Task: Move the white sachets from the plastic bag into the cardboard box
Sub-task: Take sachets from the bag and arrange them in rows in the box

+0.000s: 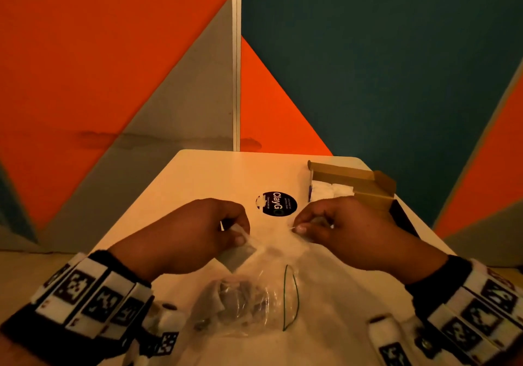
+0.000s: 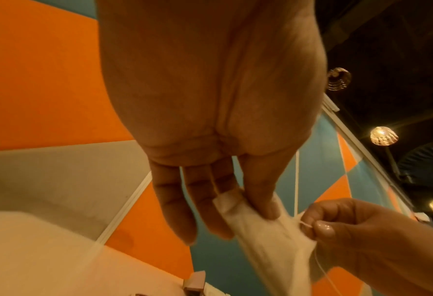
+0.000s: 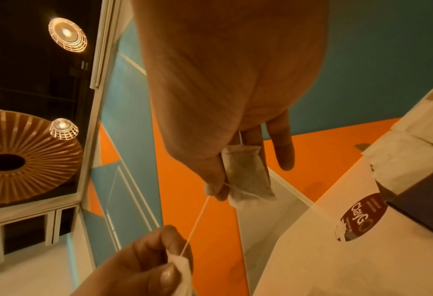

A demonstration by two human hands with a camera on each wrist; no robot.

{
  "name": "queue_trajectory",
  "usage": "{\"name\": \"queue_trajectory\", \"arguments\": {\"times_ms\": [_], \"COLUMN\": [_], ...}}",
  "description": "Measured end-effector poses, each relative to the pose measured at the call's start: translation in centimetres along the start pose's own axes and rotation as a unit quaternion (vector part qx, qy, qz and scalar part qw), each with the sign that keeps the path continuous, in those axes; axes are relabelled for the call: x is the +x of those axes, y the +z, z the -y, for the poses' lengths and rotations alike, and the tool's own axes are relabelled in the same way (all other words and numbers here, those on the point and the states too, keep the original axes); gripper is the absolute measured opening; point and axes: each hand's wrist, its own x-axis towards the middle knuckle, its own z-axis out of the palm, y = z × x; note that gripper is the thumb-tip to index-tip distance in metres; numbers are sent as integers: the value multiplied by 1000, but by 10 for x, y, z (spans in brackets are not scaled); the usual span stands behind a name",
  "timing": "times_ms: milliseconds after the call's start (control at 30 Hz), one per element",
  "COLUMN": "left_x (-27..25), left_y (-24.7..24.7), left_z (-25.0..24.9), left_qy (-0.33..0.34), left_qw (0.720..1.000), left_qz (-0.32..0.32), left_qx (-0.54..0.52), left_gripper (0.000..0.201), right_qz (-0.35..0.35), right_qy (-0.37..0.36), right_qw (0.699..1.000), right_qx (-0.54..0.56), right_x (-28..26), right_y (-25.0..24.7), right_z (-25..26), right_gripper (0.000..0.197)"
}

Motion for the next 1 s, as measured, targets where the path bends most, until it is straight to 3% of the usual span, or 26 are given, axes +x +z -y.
{"name": "queue_trajectory", "arguments": {"times_ms": [133,300,467,667,800,900,1000], "left_x": [-8,-15,-7,1,1,-2,-3], "left_y": [10,34,52,58,56,61,73], "left_z": [9,-2,-12,-18,-18,-18,-25], "left_qy": [25,67,117,89,49,35,22], "left_qw": [976,889,806,776,750,760,773], "left_qz": [-5,-79,-134,-189,-241,-247,-235], "left_qx": [-215,-446,-565,-595,-614,-601,-588], "left_gripper": [15,5,11,12,13,13,18], "right_qz": [-33,-56,-53,-46,-98,-135,-159], "right_qy": [35,35,28,50,68,75,83], "right_qw": [996,985,982,972,938,903,874], "right_qx": [80,162,177,224,326,402,451], "right_x": [2,3,-1,-12,-15,-14,-12], "right_y": [0,16,34,44,48,49,53], "right_z": [-3,4,10,12,8,3,1], "right_gripper": [12,10,22,21,40,58,59]}}
